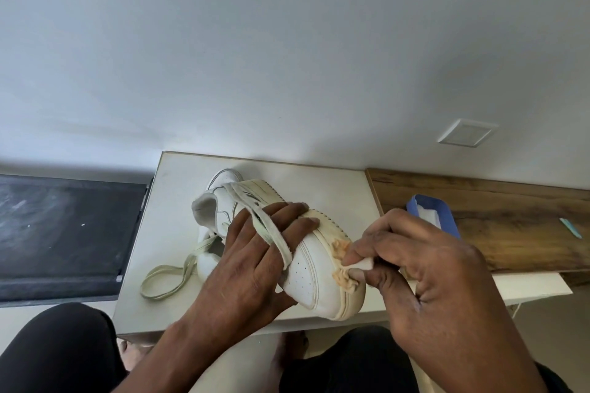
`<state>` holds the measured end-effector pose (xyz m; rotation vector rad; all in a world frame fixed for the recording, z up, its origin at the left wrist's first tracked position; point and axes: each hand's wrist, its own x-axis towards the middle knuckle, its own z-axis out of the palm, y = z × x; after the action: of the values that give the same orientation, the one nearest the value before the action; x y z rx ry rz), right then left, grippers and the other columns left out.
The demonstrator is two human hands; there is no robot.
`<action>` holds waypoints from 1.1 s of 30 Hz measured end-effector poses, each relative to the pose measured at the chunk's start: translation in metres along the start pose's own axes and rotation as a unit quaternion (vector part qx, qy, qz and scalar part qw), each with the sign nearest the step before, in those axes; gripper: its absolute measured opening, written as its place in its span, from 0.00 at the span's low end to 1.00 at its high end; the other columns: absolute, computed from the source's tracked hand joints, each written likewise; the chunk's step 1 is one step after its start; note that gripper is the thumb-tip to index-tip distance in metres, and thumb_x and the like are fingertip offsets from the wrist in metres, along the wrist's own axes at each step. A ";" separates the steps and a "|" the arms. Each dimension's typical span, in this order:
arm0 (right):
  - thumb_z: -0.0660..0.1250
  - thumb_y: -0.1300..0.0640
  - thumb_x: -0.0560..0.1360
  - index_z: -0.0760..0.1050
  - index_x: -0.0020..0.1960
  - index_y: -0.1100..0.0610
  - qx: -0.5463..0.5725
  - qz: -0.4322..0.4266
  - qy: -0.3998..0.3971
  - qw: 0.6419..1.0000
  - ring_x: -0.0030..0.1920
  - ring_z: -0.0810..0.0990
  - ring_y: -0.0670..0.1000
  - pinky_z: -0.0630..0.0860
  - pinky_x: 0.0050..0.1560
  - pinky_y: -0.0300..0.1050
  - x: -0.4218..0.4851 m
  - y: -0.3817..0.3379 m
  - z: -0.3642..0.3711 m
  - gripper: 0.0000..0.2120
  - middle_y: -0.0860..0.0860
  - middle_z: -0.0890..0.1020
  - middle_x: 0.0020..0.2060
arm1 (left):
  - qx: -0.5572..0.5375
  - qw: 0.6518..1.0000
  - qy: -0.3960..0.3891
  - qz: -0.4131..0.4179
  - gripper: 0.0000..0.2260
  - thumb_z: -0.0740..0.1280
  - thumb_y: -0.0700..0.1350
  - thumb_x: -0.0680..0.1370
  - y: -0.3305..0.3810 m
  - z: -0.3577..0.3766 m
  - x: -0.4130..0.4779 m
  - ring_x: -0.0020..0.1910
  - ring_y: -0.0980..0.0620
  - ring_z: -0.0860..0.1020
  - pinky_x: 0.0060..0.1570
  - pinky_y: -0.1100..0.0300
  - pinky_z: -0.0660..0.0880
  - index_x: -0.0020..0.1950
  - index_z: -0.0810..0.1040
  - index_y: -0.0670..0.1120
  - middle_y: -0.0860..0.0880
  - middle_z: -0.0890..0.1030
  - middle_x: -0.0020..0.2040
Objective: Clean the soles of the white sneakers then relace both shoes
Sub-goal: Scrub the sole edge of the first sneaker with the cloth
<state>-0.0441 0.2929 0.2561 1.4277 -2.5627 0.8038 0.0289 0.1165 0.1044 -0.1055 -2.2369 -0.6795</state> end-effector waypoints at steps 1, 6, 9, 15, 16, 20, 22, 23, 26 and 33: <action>0.76 0.61 0.70 0.84 0.43 0.49 0.000 0.008 -0.004 1.000 0.46 0.81 0.40 0.78 0.49 0.32 0.000 0.002 0.000 0.07 0.37 0.80 0.41 | 0.003 1.000 -0.001 0.001 0.31 0.73 0.59 0.79 0.000 0.001 0.000 0.76 0.44 0.72 0.73 0.43 0.66 0.76 0.69 0.44 0.44 0.75 0.75; 0.78 0.63 0.69 0.84 0.45 0.51 -0.013 0.067 0.011 0.998 0.42 0.81 0.40 0.79 0.41 0.31 0.005 0.010 0.013 0.10 0.40 0.82 0.42 | 0.021 1.000 -0.004 0.000 0.31 0.74 0.58 0.78 -0.004 0.001 -0.002 0.75 0.44 0.73 0.74 0.44 0.65 0.76 0.69 0.45 0.44 0.75 0.74; 0.73 0.54 0.72 0.82 0.45 0.51 0.171 0.157 0.037 0.972 0.41 0.82 0.44 0.79 0.38 0.36 0.002 0.009 0.008 0.03 0.44 0.85 0.42 | 0.020 1.000 -0.001 0.005 0.29 0.71 0.60 0.80 -0.004 -0.001 0.000 0.76 0.44 0.72 0.74 0.44 0.65 0.75 0.70 0.45 0.45 0.75 0.75; 0.58 0.64 0.74 0.74 0.33 0.61 0.499 0.404 0.048 0.765 0.28 0.68 0.51 0.66 0.27 0.43 -0.023 0.053 0.019 0.12 0.59 0.71 0.31 | 0.005 1.000 0.012 -0.005 0.26 0.68 0.59 0.82 -0.001 -0.002 0.001 0.77 0.45 0.71 0.73 0.39 0.66 0.75 0.69 0.47 0.47 0.73 0.76; 0.61 0.58 0.72 0.72 0.31 0.61 0.524 0.439 0.011 0.730 0.27 0.67 0.51 0.65 0.28 0.44 -0.027 0.061 0.028 0.12 0.59 0.68 0.29 | 0.002 1.000 0.013 -0.002 0.26 0.68 0.59 0.82 0.000 -0.003 0.002 0.77 0.46 0.71 0.73 0.40 0.66 0.75 0.69 0.47 0.47 0.73 0.76; 0.79 0.41 0.64 0.70 0.38 0.61 0.591 0.518 -0.177 0.593 0.23 0.71 0.51 0.63 0.26 0.40 -0.038 0.074 0.059 0.27 0.55 0.71 0.24 | -0.005 1.000 0.006 0.011 0.24 0.67 0.58 0.83 0.007 -0.004 0.003 0.78 0.47 0.70 0.74 0.42 0.65 0.75 0.69 0.48 0.48 0.73 0.76; 0.83 0.42 0.61 0.75 0.45 0.58 0.643 0.501 -0.215 0.538 0.24 0.67 0.43 0.60 0.23 0.35 -0.034 0.069 0.070 0.26 0.49 0.70 0.28 | -0.008 1.000 -0.007 0.017 0.24 0.67 0.58 0.83 0.011 0.000 0.001 0.78 0.48 0.70 0.74 0.41 0.65 0.76 0.69 0.49 0.48 0.73 0.76; 0.79 0.39 0.66 0.77 0.50 0.52 0.694 0.484 -0.209 0.490 0.27 0.69 0.43 0.61 0.25 0.30 -0.029 0.066 0.074 0.22 0.45 0.71 0.34 | -0.010 1.000 -0.017 0.022 0.25 0.68 0.59 0.83 0.012 0.002 -0.001 0.78 0.48 0.69 0.74 0.40 0.66 0.76 0.69 0.50 0.49 0.73 0.77; 0.56 0.24 0.74 0.67 0.56 0.36 0.715 0.473 -0.190 0.479 0.39 0.70 0.37 0.65 0.40 0.22 -0.018 0.054 0.071 0.20 0.35 0.68 0.41 | 0.012 0.998 -0.051 0.044 0.26 0.71 0.57 0.81 0.016 0.009 -0.006 0.80 0.48 0.66 0.72 0.35 0.65 0.77 0.69 0.53 0.51 0.72 0.78; 0.68 0.42 0.78 0.76 0.64 0.56 0.634 0.447 -0.208 0.595 0.62 0.70 0.51 0.62 0.70 0.45 -0.015 0.059 0.039 0.22 0.50 0.75 0.55 | 0.061 0.993 -0.076 0.060 0.26 0.72 0.53 0.81 0.021 0.014 -0.004 0.84 0.46 0.57 0.73 0.33 0.58 0.77 0.68 0.63 0.53 0.69 0.79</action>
<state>-0.0773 0.3097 0.1943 -0.0532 -2.8957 3.2219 0.0284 0.1422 0.1035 -0.2357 -2.3892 -0.4840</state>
